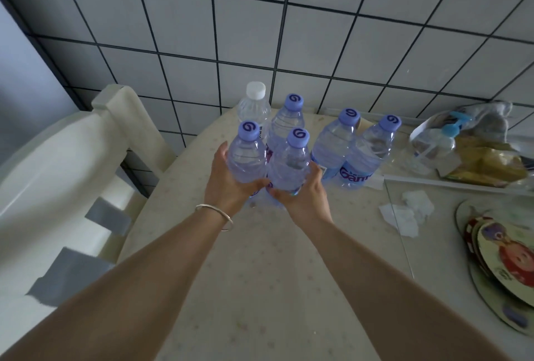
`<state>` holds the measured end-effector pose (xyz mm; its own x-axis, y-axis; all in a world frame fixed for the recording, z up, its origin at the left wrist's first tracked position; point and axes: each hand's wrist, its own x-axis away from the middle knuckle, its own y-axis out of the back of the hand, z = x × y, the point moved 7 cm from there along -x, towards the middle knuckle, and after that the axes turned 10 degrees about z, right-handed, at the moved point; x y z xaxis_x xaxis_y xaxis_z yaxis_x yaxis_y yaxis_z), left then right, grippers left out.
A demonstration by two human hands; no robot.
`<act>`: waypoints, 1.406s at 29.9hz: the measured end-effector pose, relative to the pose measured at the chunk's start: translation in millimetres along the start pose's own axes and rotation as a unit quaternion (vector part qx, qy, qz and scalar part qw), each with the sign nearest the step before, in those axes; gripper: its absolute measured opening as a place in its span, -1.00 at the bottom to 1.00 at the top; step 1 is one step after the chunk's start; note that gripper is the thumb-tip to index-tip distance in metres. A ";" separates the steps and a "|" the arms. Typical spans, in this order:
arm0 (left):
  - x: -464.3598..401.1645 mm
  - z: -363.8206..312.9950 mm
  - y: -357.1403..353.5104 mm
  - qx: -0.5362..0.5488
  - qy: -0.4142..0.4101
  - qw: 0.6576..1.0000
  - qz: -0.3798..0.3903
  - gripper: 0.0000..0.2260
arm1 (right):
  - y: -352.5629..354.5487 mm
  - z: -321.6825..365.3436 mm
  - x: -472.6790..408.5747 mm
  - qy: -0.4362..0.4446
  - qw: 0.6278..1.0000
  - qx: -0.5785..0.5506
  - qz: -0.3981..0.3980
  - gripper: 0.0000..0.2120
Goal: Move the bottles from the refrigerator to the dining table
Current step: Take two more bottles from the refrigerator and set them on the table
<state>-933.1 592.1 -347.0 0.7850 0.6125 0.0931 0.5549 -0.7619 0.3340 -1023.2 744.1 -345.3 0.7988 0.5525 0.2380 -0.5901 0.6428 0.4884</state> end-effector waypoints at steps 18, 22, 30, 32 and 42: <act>273.8 -78.8 23.9 -0.122 -0.027 0.989 -0.073 -0.33 | 95.5 17.5 255.0 0.034 0.999 0.000 -0.024 -0.18; 332.7 -111.0 43.2 -0.083 -0.061 0.987 -0.124 -0.40 | 97.2 39.0 313.6 0.066 0.998 0.014 -0.012 -0.19; 415.8 -134.4 49.3 -0.044 -0.090 0.992 -0.077 -0.43 | 88.8 44.8 415.6 0.050 0.997 -0.023 -0.053 -0.24; 435.2 -134.0 43.6 -0.045 -0.096 0.993 -0.056 -0.44 | 84.5 40.3 445.0 0.038 0.996 -0.026 -0.075 -0.25; 545.7 -147.2 53.7 -0.034 -0.150 0.988 0.026 -0.44 | 63.6 40.7 596.2 0.011 0.989 -0.006 -0.147 -0.28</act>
<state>-515.6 916.5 -140.2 0.8641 0.4749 -0.1665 0.4995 -0.7692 0.3985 -579.7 1092.9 -138.2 0.9338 0.3513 0.0684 -0.3333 0.7839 0.5238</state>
